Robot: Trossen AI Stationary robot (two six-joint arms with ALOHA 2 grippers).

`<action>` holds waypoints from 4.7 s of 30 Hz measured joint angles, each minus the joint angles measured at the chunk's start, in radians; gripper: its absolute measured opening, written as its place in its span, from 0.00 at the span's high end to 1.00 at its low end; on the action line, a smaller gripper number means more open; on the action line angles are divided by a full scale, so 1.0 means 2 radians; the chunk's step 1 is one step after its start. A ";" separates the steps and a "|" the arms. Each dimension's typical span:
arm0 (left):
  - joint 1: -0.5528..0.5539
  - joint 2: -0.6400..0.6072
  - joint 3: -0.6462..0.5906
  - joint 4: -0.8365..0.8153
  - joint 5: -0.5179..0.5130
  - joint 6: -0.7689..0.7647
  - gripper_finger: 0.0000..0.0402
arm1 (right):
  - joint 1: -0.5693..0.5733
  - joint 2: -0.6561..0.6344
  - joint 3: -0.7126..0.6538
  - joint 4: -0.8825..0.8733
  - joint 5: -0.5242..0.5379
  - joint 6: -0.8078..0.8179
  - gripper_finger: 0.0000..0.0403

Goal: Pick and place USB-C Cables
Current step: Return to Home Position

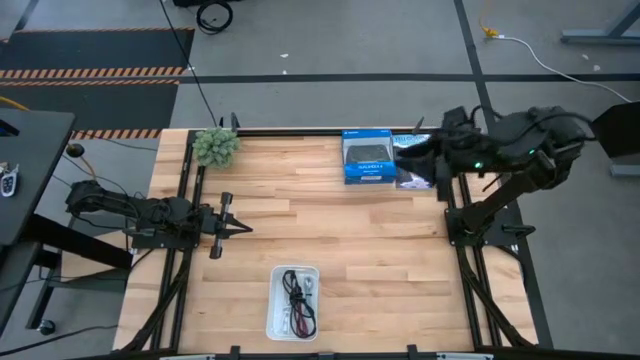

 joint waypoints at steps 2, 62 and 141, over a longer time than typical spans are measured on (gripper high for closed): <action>0.000 0.000 0.000 0.000 0.000 0.000 0.97 | -0.003 -0.011 0.000 -0.009 0.001 -0.002 0.62; 0.000 0.000 0.000 0.000 0.000 0.000 0.97 | -0.011 -0.541 -1.011 0.881 -0.057 -0.006 0.85; 0.000 0.000 0.000 0.000 0.000 0.000 0.97 | -0.010 -0.705 -1.113 0.642 -0.068 -0.243 0.97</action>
